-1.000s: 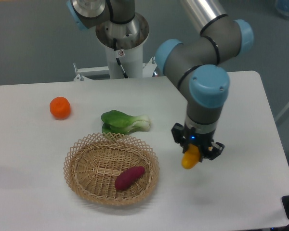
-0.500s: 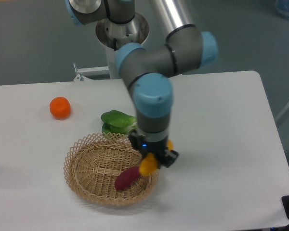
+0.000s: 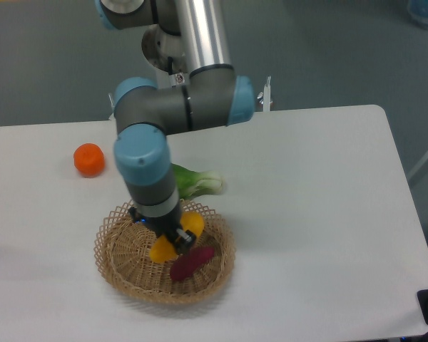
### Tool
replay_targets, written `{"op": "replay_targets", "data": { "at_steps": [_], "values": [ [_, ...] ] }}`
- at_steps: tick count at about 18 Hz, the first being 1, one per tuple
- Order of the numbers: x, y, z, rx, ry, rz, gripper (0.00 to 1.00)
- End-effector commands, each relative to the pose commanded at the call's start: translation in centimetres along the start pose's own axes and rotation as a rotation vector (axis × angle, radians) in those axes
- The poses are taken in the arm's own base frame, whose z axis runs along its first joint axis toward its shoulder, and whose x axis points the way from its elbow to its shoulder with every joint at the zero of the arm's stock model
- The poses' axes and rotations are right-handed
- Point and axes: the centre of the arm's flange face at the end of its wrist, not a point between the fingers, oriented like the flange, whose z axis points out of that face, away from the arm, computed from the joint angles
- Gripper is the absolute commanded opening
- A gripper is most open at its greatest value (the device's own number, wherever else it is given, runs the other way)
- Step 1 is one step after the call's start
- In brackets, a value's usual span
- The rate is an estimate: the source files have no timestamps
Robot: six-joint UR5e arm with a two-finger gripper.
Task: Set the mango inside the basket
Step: 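Carry the held yellow mango over to the wicker basket, then lower the mango into the basket beside the purple sweet potato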
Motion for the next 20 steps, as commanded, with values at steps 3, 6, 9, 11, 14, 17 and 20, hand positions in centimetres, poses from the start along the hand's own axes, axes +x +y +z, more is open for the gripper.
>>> {"op": "replay_targets", "data": {
  "at_steps": [3,6,9,11,14,17,20],
  "values": [
    [1.7,-0.8,1.2,-0.010,0.019,0.009,0.47],
    [2.8,-1.4,1.9,-0.018,0.032,0.026,0.47],
    [3.6,-2.0,2.6,-0.024,0.040,0.033,0.48],
    [3.6,-2.1,3.0,-0.023,0.039,0.030,0.49],
    [3.8,-2.5,3.0,-0.011,0.028,0.037,0.58],
    [3.9,-2.5,3.3,-0.013,0.032,0.038,0.80],
    [4.1,-2.7,2.9,-0.006,0.034,0.038,1.00]
  ]
}}
